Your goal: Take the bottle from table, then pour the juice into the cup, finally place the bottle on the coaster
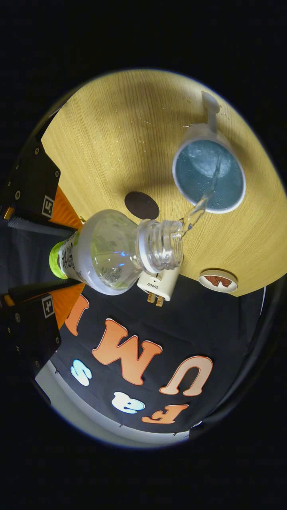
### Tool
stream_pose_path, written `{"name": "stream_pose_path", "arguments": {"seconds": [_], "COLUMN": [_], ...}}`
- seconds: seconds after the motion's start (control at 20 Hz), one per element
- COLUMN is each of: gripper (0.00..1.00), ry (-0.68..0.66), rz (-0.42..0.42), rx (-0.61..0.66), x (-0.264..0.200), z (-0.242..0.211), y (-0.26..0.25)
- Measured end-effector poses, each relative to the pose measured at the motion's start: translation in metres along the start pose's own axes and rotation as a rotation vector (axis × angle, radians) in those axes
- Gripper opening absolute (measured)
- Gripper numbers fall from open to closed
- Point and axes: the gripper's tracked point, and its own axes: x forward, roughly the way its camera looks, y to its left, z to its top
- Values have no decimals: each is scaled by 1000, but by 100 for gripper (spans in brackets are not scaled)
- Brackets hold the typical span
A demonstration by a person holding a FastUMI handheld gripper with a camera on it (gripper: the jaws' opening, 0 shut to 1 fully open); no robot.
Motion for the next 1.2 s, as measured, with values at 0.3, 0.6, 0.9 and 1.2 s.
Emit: {"name": "stream_pose_path", "arguments": {"seconds": [0.3,0.6,0.9,1.2], "gripper": [55,55,55,55], "ry": [-3,-13,-10,-24], "rz": [-8,-9,-8,-12], "rx": [-57,-107,-139,-169], "x": [1,1,2,1], "z": [1,1,2,4], "y": [-9,-15,-21,-25]}}
